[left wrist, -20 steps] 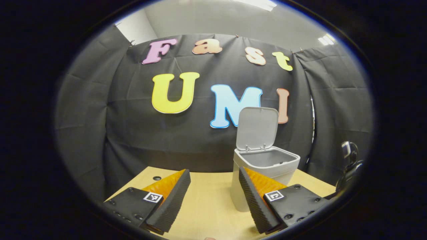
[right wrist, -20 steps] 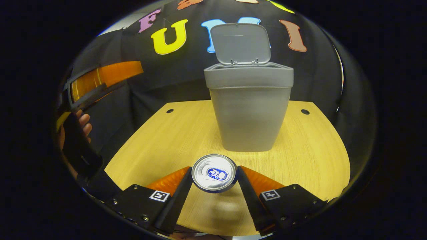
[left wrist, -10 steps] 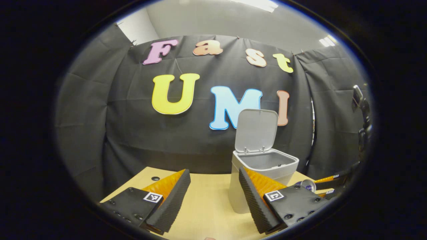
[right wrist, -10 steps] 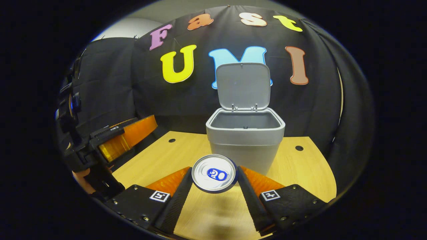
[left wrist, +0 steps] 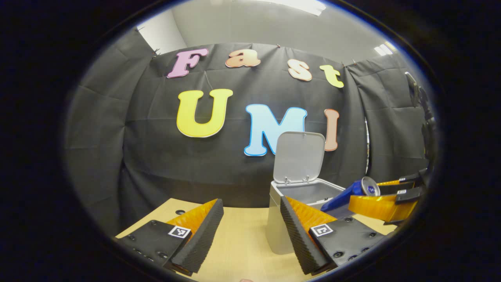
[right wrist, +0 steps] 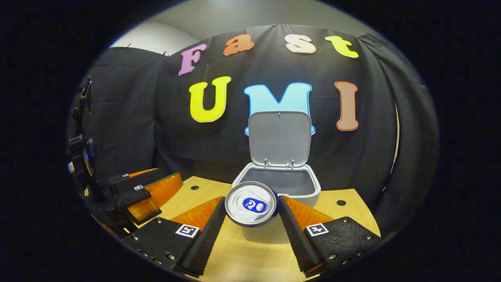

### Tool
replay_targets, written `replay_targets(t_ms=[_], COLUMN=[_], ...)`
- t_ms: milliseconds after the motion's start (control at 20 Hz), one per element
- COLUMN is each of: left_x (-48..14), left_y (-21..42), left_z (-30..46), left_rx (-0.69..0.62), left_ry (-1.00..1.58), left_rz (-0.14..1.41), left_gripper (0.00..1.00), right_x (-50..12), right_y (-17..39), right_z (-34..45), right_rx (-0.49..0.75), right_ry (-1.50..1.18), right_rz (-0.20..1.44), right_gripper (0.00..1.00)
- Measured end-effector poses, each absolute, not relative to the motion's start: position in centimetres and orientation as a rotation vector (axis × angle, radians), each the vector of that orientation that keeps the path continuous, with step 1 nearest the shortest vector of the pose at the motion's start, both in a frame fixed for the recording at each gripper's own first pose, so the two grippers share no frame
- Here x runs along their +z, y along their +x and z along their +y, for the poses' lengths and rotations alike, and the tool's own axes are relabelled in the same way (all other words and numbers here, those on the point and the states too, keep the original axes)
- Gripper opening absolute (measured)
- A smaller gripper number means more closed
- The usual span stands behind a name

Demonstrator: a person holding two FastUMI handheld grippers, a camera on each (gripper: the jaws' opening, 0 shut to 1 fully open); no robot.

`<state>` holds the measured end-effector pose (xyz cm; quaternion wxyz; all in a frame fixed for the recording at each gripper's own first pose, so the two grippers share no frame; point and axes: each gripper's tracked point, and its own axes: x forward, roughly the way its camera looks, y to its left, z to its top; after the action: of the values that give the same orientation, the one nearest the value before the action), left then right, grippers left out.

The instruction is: Press the lid of the desktop garbage bin to open it, pick up the crumpled paper on the desktop and throw it into the bin, then pick up the pop can on the desktop and drop it into the bin, and finally close the garbage bin lid.

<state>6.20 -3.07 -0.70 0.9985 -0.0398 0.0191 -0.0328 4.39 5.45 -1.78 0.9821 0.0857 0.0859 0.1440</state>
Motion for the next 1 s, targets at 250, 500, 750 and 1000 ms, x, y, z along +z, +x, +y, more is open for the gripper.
replay_targets(t_ms=[250, 500, 750, 1000], left_x=[-0.9, -0.8, -1.7, -1.7], left_y=[6.2, 6.3, 6.0, 6.1], left_z=[-2.0, -1.5, -1.2, -0.4], left_rx=[-0.034, -0.019, -0.013, 0.005], left_ry=[-0.079, -0.077, -0.092, -0.08], left_rz=[0.037, 0.04, 0.068, 0.068], left_gripper=[0.96, 0.96, 0.95, 0.96], right_x=[1.1, 0.6, -1.6, -2.7], right_y=[6.5, 9.6, 12.1, 13.4], right_z=[5.1, 5.8, 6.7, 7.0], right_rx=[0.27, 0.261, 0.262, 0.245], right_ry=[0.148, 0.128, 0.14, 0.148], right_rz=[0.064, 0.061, 0.137, 0.176], right_gripper=[0.84, 0.84, 0.84, 0.84])
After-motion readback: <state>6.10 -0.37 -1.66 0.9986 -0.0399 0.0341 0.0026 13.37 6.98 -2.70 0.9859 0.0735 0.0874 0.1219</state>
